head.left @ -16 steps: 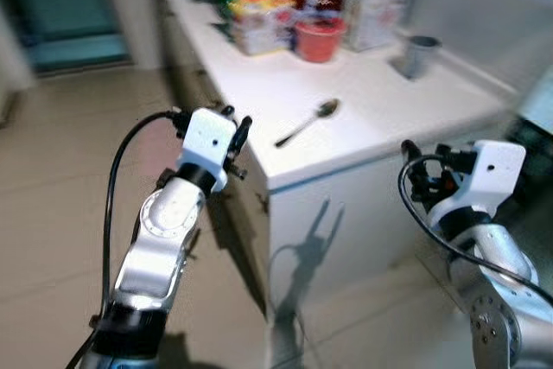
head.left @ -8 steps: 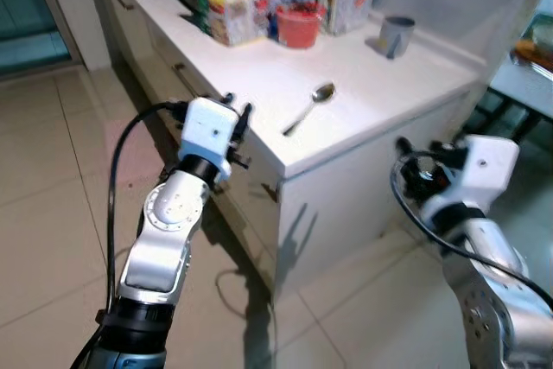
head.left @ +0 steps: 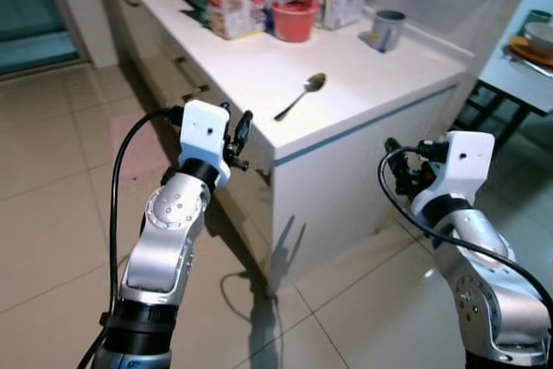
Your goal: Setting the table
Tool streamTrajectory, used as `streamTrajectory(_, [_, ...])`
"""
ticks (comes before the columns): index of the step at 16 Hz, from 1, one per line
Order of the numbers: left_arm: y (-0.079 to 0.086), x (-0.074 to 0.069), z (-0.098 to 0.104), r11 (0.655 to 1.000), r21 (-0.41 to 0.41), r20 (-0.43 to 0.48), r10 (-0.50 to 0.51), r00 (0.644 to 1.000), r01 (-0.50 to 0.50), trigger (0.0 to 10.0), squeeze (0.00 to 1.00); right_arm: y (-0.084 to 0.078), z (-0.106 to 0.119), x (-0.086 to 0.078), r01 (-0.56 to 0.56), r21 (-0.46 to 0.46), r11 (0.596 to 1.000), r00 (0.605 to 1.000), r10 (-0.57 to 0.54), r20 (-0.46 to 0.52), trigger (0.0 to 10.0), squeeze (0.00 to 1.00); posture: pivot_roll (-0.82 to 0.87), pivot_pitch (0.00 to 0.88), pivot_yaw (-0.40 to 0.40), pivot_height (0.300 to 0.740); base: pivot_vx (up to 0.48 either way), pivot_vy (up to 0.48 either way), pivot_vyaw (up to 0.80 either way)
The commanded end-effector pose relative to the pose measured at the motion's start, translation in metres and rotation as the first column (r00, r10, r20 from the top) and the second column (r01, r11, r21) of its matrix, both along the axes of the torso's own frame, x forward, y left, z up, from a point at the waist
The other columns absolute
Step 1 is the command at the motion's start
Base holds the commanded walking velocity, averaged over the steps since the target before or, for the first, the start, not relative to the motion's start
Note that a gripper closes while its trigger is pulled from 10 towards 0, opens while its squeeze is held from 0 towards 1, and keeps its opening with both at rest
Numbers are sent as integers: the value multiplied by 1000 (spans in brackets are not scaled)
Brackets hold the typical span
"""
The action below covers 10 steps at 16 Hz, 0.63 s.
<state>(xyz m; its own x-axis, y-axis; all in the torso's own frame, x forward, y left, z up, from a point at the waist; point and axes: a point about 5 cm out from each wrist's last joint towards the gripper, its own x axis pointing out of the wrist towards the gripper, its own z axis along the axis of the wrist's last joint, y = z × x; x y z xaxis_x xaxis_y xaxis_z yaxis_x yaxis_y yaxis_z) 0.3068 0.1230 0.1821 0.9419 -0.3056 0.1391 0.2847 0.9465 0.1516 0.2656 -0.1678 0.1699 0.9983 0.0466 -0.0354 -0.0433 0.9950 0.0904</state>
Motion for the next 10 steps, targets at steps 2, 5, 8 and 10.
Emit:
streamTrajectory(2, [-2,3,5,1000,21,11,-10,1000,10,10000,1000,-3,-3,1,25,5,1000,999,-25,-24,10000,0,-52,0,-18,740,0,0,-444])
streamTrajectory(5, [-2,5,7,999,27,13,-18,1000,18,10000,1000,-4,-4,0,29,5,1000,999,-29,-28,10000,0,-65,0,-5,740,170,0,-738])
streamTrajectory(8, [1,7,8,999,51,23,3,1000,-4,10000,1000,-3,-3,0,7,-13,1000,1000,-7,-17,10000,0,-67,0,-1,740,296,0,-138])
streamTrajectory(10, [2,8,8,999,49,22,8,1000,-9,10000,1000,-2,1,1,-2,9,1000,1000,2,7,10000,0,-67,0,-1,740,302,0,0])
